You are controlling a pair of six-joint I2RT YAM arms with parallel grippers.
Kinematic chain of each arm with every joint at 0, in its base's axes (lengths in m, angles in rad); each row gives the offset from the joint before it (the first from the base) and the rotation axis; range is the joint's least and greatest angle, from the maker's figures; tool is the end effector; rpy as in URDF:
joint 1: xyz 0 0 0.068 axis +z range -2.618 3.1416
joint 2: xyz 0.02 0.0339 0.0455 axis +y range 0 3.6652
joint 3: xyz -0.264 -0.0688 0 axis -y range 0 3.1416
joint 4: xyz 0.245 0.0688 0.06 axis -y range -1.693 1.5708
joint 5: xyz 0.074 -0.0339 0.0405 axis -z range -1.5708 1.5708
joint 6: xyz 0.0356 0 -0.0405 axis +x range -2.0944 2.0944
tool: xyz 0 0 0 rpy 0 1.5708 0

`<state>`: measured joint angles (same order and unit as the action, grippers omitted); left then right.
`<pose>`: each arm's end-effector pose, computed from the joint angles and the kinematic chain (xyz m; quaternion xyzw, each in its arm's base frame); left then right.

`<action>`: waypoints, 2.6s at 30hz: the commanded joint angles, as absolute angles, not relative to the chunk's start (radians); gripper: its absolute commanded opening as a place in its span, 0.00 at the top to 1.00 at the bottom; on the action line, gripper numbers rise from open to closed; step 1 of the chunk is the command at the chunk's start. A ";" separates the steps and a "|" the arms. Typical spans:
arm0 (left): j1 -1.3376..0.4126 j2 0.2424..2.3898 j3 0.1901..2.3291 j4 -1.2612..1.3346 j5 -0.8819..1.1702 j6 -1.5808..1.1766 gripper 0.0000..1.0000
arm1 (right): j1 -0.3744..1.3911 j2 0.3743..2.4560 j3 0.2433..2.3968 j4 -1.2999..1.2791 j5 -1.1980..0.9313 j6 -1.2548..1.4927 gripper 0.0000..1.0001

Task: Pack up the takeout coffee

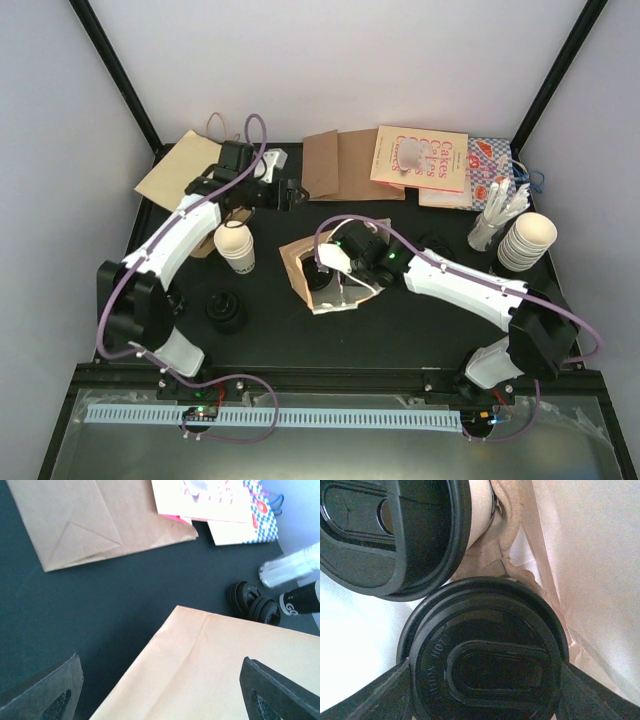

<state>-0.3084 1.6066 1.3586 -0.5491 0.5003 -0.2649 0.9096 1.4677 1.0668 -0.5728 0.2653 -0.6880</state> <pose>0.3333 -0.1241 0.3001 0.1129 0.8950 -0.3233 0.2858 0.1933 0.2332 0.2461 -0.6517 0.6887 -0.0934 0.3037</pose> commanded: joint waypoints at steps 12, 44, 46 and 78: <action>-0.302 1.214 1.158 -0.432 0.342 -0.313 0.01 | 0.866 1.566 1.132 -0.664 0.193 -0.544 0.56; -0.339 1.066 1.111 -0.625 0.408 -0.400 0.02 | 0.716 2.060 1.748 -1.098 0.007 -0.446 0.57; -0.339 1.095 1.131 -0.634 0.396 -0.391 0.02 | 0.712 2.076 1.762 -1.101 0.014 -0.447 0.56; -0.337 1.399 1.367 -0.787 0.284 -0.354 0.48 | 0.711 2.003 1.863 -1.203 0.136 -0.447 0.00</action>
<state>-0.3355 1.3788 1.3247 -0.7406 0.2913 -0.3702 0.7250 1.9839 1.8130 -1.1015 0.0933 -0.4465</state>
